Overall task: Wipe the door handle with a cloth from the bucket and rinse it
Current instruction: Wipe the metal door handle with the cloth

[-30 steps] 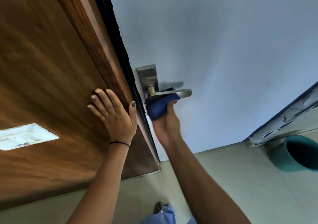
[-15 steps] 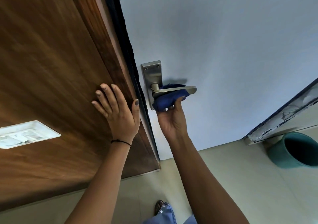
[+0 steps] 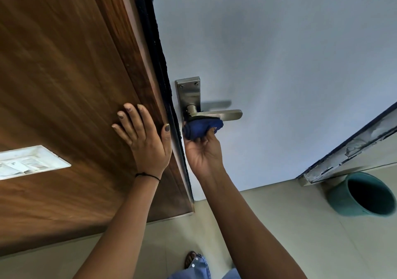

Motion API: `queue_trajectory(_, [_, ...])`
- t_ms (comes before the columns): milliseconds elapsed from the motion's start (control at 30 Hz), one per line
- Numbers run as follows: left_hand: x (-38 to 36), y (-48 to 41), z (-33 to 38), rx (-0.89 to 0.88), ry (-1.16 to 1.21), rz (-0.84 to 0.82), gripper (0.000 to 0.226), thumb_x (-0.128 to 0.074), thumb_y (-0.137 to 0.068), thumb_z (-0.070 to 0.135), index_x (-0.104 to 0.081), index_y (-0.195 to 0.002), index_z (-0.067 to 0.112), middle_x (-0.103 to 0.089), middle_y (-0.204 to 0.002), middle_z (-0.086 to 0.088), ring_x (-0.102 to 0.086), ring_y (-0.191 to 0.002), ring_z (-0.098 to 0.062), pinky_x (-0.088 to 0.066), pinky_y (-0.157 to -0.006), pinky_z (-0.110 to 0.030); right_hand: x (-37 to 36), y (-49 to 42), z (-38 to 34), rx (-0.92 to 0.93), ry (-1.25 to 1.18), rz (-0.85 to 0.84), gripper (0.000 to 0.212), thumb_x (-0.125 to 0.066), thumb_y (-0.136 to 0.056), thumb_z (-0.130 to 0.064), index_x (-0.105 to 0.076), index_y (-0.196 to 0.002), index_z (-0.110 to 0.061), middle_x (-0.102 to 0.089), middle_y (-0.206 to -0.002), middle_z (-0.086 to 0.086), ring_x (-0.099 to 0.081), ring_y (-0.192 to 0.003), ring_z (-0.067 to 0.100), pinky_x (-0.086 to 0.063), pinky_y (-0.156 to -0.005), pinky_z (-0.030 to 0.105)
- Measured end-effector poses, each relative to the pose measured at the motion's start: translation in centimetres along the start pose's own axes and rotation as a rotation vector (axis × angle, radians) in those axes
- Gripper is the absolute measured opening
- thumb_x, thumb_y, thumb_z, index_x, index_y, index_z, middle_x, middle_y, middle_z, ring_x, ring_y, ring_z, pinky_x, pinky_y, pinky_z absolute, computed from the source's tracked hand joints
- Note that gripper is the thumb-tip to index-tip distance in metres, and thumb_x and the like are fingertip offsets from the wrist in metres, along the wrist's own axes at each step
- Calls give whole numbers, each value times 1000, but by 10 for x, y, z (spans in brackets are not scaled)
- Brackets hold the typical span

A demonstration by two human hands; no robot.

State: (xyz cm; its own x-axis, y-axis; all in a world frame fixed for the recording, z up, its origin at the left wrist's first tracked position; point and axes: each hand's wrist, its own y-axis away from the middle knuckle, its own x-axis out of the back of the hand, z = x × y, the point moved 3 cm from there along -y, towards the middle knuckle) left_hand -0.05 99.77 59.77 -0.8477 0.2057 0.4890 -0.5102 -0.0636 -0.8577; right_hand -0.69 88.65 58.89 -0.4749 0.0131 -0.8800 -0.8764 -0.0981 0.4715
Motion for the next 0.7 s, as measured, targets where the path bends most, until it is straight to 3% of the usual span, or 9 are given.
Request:
queue_trajectory(67, [0, 0, -1, 0, 5, -3, 67, -23, -98, 41, 16, -147, 16, -10, -142, -26, 28, -141, -14, 17, -116, -38, -1, 1, 8, -51, -34, -3, 51, -41, -100, -28, -37, -143, -1, -44, -146, 21, -44, -135, 32, -34, -113, 43])
queue_trajectory(133, [0, 0, -1, 2, 4, -7, 67, -22, -98, 42, 16, -147, 16, -10, -142, -26, 28, -142, -14, 17, -116, -38, -8, 3, 15, -114, -104, -37, 49, -43, -100, -24, -38, -143, 0, -49, -139, 22, -54, -123, 34, -39, -111, 42])
queue_trajectory(200, [0, -1, 0, 3, -16, -11, 67, -22, -98, 42, 15, -147, 16, -9, -144, -26, 27, -142, -14, 17, -116, -38, -15, 6, 19, -157, -201, -70, 46, -45, -100, -18, -41, -140, 3, -53, -131, 24, -59, -105, 39, -52, -91, 46])
queue_trajectory(267, [1, -1, 0, -4, -27, -20, 67, -22, -98, 42, 16, -147, 16, 8, -153, -21, 27, -142, -14, 17, -116, -39, -19, 6, 19, -164, -220, -74, 44, -46, -99, -14, -42, -140, 1, -51, -137, 24, -59, -102, 41, -57, -69, 51])
queue_trajectory(333, [1, 1, 0, -21, -20, -29, 68, -23, -98, 42, 17, -146, 17, 27, -156, -5, 28, -142, -15, 17, -116, -39, -17, 7, 15, -162, -158, -64, 45, -47, -98, -12, -41, -141, -1, -48, -142, 24, -60, -101, 41, -61, -63, 50])
queue_trajectory(467, [1, 0, -2, -15, -17, -38, 69, -23, -97, 43, 18, -146, 18, 31, -154, 1, 28, -142, -14, 17, -116, -38, -12, 22, 8, -202, -114, -66, 43, -50, -97, -12, -45, -136, 5, -52, -137, 26, -61, -102, 38, -62, -62, 44])
queue_trajectory(567, [1, 0, -2, -10, -8, -44, 68, -22, -98, 43, 18, -146, 18, 29, -155, -1, 28, -141, -14, 17, -116, -38, -10, 36, 5, -241, -93, -112, 35, -52, -94, -11, -53, -122, 11, -63, -112, 32, -66, -93, 38, -62, -64, 37])
queue_trajectory(700, [1, 1, -2, -13, -26, -33, 67, -21, -98, 43, 17, -147, 17, 33, -153, 4, 27, -142, -16, 17, -116, -39, -4, 47, -18, -127, 18, -166, 33, -48, -95, -19, -59, -116, 4, -69, -107, 23, -71, -85, 29, -62, -64, 29])
